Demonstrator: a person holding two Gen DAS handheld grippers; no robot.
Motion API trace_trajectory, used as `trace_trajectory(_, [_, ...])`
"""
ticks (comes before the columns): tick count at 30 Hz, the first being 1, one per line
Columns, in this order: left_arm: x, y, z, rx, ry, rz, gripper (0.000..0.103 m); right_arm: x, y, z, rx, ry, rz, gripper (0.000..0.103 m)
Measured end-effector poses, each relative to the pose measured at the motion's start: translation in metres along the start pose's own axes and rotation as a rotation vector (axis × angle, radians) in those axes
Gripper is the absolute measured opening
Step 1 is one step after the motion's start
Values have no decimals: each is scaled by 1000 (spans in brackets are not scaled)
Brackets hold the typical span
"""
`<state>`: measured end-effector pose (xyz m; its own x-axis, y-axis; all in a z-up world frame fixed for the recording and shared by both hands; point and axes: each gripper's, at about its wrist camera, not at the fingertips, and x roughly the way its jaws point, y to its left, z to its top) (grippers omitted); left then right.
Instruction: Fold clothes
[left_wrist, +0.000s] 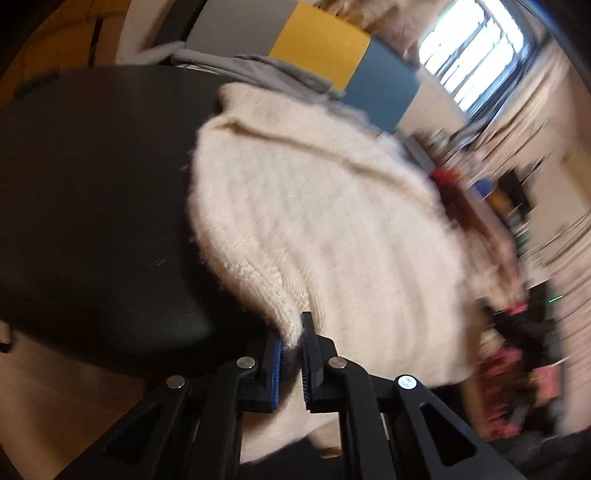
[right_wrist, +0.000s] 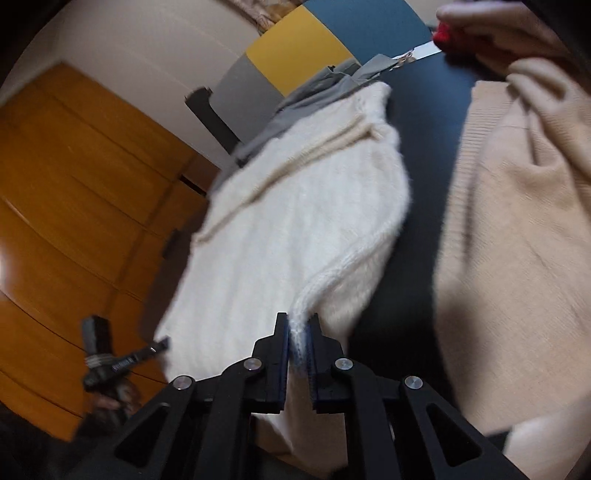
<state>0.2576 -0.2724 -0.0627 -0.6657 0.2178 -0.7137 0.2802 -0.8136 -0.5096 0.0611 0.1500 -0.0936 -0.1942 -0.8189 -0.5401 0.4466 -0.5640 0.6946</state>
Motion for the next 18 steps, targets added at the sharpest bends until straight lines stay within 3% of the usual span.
trace_trajectory(3, [-7,1,23,-29,-39,-100,7,6,5,16,29,-33,75,9])
trace_trajectory(11, [-8,-6,104,-68,-158,-272,7,25,28,84,17,-107,131,9])
trace_trajectory(15, [14,-13,149,-53,-188,-260,7,34,29,124,31,-164,125,9])
trace_trajectory(18, [42,-15,169,-36,-157,-172,7,39,36,121,-58,-108,60,9])
